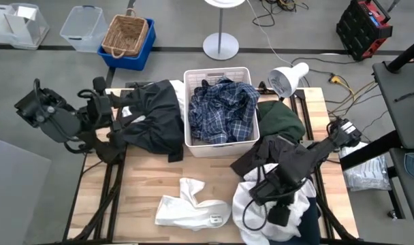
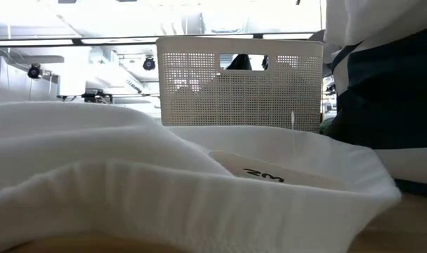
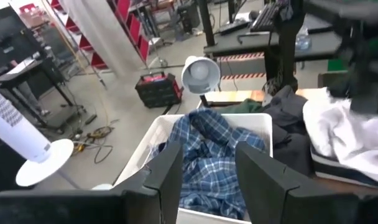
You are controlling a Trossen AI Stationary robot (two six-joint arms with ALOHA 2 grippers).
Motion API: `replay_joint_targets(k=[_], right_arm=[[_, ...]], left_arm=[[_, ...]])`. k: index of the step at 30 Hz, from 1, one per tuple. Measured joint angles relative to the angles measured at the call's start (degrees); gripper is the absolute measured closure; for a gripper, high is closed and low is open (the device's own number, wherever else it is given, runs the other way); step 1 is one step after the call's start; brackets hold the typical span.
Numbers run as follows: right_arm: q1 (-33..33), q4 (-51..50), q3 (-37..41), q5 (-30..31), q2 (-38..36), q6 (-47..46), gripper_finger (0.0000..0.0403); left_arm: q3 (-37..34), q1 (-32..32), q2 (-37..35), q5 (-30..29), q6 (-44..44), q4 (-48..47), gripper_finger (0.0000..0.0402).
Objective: Sort clothes
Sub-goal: Put the white long sleeve polo into the blue laundry bin
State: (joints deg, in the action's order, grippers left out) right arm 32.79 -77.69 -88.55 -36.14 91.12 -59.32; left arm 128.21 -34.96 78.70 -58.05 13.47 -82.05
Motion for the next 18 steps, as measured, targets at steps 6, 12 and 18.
replay_joint_targets(k=[6,12,18], right_arm=[[-0.42,-5.13,-7.38,15.88,-4.67,-8.59,0.0205],[-1.99,-6.25,-5.85,45.43,-4.24,-4.9,0.0283],[0.19,3.18,0.95,41.38,0.46,1.8,0.0384]], left_arm=[[-2.88,0.5,0.0,0.0,0.11,0.03,0.0273],[-5.59,2.19,-0.02,-0.04,0.14,0.13,0.0273],[-6.87,2.62,-0.11,-0.02,0.14,0.1,0.0274]])
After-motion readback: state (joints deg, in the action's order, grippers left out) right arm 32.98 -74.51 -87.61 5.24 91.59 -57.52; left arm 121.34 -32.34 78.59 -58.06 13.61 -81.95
